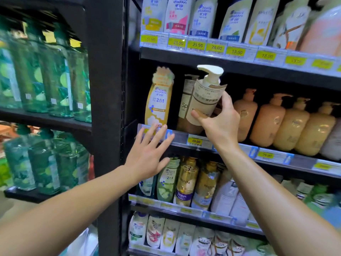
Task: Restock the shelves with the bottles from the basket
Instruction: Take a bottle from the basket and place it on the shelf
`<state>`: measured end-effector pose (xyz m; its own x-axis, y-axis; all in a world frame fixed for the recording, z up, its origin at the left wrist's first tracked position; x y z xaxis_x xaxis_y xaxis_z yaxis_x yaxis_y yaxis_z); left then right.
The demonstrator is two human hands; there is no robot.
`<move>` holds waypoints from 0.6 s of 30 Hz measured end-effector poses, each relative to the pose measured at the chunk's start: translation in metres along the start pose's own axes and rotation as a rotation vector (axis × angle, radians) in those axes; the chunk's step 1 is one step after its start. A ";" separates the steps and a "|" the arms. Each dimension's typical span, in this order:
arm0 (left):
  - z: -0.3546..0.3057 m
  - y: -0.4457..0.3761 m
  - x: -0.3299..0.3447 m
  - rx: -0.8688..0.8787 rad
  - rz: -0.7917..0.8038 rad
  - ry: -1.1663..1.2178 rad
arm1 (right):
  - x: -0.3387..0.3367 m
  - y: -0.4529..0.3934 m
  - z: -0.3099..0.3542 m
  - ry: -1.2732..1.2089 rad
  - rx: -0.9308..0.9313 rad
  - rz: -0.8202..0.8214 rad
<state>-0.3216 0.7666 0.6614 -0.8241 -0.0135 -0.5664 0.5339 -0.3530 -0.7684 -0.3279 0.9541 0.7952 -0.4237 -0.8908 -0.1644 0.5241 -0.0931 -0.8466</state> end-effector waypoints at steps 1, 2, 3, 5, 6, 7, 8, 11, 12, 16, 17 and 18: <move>0.000 0.001 0.001 0.004 -0.008 -0.001 | 0.002 0.000 -0.003 0.006 0.022 0.003; 0.000 0.001 0.001 0.006 -0.018 -0.002 | 0.004 -0.001 -0.006 0.010 0.047 0.006; 0.001 0.001 0.002 0.009 -0.029 -0.002 | 0.005 -0.001 -0.008 0.017 0.072 0.007; 0.002 0.001 0.002 0.018 -0.044 -0.001 | 0.009 -0.002 -0.011 0.039 0.109 0.011; 0.002 0.001 0.002 0.023 -0.046 0.001 | 0.011 -0.003 -0.013 0.049 0.124 0.015; 0.003 0.002 0.002 0.027 -0.047 0.003 | 0.013 -0.004 -0.014 0.058 0.140 0.022; 0.003 0.002 0.003 0.030 -0.049 0.005 | 0.015 -0.005 -0.016 0.066 0.160 0.032; 0.003 0.001 0.002 0.035 -0.050 0.004 | 0.024 -0.007 -0.023 0.093 0.230 0.074; 0.003 0.001 0.001 0.035 -0.053 0.004 | 0.026 -0.008 -0.026 0.105 0.248 0.089; 0.004 -0.001 -0.003 0.030 -0.063 0.001 | 0.035 -0.013 -0.033 0.148 0.299 0.148; 0.004 -0.001 -0.005 0.030 -0.062 -0.001 | 0.038 -0.015 -0.034 0.156 0.309 0.166; 0.005 -0.001 -0.006 0.030 -0.060 -0.002 | 0.041 -0.016 -0.035 0.163 0.317 0.187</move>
<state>-0.3186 0.7629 0.6669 -0.8551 0.0066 -0.5185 0.4773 -0.3808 -0.7920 -0.3793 0.9344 0.7847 -0.3982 -0.8253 -0.4004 0.7944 -0.0920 -0.6003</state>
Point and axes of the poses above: each hand's wrist, its own y-axis away from the middle knuckle, its own x-axis out of the palm, z = x × y, the point moved 9 cm from there along -y, towards the middle knuckle, and after that the axes turned 1 degree about -y, right-handed, at the moved point
